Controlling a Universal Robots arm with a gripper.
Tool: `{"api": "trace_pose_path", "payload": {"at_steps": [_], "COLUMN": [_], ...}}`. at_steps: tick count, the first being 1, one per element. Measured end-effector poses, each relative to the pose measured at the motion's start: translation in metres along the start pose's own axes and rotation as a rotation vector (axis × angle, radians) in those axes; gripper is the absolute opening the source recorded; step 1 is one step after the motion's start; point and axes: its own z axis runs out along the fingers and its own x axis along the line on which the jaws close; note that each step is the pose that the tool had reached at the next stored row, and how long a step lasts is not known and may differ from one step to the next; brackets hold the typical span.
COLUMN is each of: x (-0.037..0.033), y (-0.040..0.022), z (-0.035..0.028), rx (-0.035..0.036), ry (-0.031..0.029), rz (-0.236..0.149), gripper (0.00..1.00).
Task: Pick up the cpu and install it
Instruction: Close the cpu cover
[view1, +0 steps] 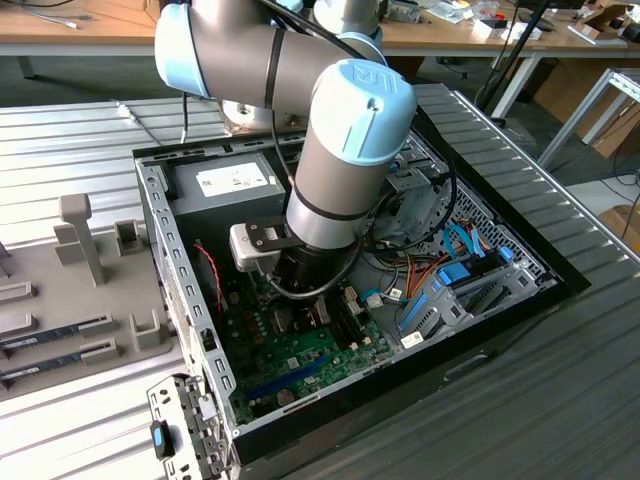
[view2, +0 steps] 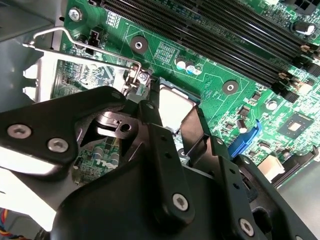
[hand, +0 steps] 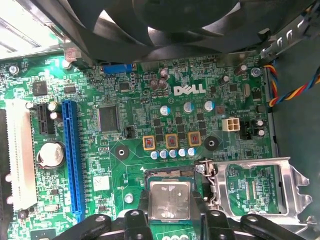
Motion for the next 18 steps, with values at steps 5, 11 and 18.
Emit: {"api": "trace_pose_path", "payload": {"at_steps": [5,11,18], "x": [0.0000,0.0000,0.0000], "y": [0.0000,0.0000,0.0001], "z": [0.0001,0.0003,-0.0002], "rx": [-0.0001,0.0000,0.0003], "ry": [0.0001,0.0000,-0.0004], "rz": [0.000,0.000,0.000], "gripper": [0.43,0.40,0.40]}}
